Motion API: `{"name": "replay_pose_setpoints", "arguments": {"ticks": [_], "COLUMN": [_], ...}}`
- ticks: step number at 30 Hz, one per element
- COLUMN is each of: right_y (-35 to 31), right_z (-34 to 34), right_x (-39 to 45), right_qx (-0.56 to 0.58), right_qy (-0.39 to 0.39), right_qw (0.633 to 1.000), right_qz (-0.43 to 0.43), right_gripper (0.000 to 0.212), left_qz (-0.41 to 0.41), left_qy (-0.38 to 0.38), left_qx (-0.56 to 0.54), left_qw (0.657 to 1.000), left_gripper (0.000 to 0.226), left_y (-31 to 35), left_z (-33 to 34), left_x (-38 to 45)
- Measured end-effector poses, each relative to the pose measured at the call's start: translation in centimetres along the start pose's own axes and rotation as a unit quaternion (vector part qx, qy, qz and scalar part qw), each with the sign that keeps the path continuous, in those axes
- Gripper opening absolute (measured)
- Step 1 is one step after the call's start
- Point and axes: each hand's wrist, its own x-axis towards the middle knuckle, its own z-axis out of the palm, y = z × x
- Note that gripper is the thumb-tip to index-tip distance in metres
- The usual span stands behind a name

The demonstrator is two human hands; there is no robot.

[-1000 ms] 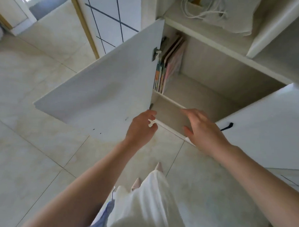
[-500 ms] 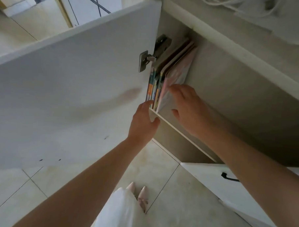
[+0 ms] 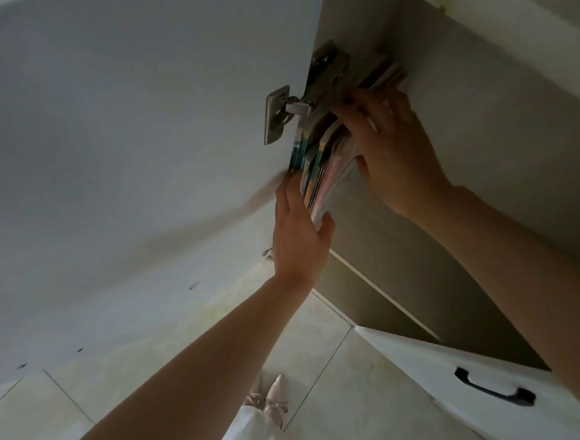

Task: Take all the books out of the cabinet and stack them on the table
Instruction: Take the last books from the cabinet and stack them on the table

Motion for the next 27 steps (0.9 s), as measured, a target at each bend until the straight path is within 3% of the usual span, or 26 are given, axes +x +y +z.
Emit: {"name": "replay_pose_setpoints", "arguments": {"ticks": [7,14,27], "right_y": [0.5,0.3,1.2], "right_z": [0.4,0.6,1.1], "right_x": [1.0,0.4,-0.7], "right_qx": [0.011,0.022,0.025], "right_qy": [0.035,0.045,0.048], "right_qw": [0.999,0.998,0.997], "right_qz": [-0.036,-0.028,-0.05], "right_gripper": [0.069,0.08,0.055], "left_qz": [-0.007,0.012,0.013], "left_qy": [-0.007,-0.014,0.005], "left_qx": [0.038,0.045,0.021], "left_qw": [0.999,0.999,1.0], "left_gripper": [0.085,0.084,0.094], "left_y": [-0.9,-1.4,-2.4], "left_z": [0.9,1.1,2.2], "left_x": [-0.3,-0.7,0.8]}}
